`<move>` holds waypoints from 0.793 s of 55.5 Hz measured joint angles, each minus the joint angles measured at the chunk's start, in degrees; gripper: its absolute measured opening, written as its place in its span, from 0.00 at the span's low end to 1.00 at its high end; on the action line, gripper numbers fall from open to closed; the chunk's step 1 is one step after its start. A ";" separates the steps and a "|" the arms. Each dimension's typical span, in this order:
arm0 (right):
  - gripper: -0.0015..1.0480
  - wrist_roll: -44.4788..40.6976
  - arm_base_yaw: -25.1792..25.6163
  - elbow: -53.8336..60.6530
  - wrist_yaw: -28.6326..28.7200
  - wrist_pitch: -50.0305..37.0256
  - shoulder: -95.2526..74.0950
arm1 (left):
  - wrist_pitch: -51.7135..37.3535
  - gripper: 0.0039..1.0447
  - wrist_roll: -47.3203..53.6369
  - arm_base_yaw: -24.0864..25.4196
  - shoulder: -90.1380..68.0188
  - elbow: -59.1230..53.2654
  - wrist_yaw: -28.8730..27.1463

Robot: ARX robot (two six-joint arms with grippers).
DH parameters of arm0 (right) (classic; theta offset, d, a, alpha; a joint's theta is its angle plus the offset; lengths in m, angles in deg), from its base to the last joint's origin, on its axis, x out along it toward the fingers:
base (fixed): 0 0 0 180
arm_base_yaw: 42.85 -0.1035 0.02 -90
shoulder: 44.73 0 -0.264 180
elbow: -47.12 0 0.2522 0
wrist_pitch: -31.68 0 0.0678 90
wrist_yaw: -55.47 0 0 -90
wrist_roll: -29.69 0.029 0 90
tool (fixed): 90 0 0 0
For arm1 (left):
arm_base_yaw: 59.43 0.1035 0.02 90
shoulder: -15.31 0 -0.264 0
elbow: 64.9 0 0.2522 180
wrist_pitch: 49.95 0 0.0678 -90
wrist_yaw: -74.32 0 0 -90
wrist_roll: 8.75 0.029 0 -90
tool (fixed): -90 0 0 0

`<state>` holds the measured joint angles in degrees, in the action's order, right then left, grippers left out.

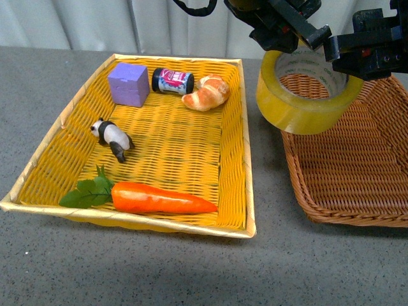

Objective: Move tape to another basket

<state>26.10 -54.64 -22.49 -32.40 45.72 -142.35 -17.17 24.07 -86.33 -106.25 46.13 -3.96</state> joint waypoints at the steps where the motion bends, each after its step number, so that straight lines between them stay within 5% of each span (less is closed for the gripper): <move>1: 0.14 -0.04 0.24 -0.17 0.02 -0.13 -0.22 | -0.74 0.29 -0.57 -0.11 0.20 -0.35 -0.48; 25: 0.14 -0.70 9.38 1.11 -0.98 -4.94 -7.06 | -20.50 0.96 -22.01 6.38 6.69 -11.65 -14.69; 44: 0.14 -2.82 13.20 5.64 -1.81 -15.80 -14.64 | -28.63 0.94 -31.71 10.01 7.91 -23.61 -25.11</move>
<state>23.28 -41.44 -16.85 -34.22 29.91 -156.99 -45.80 -7.65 -76.32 -98.33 22.53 -29.07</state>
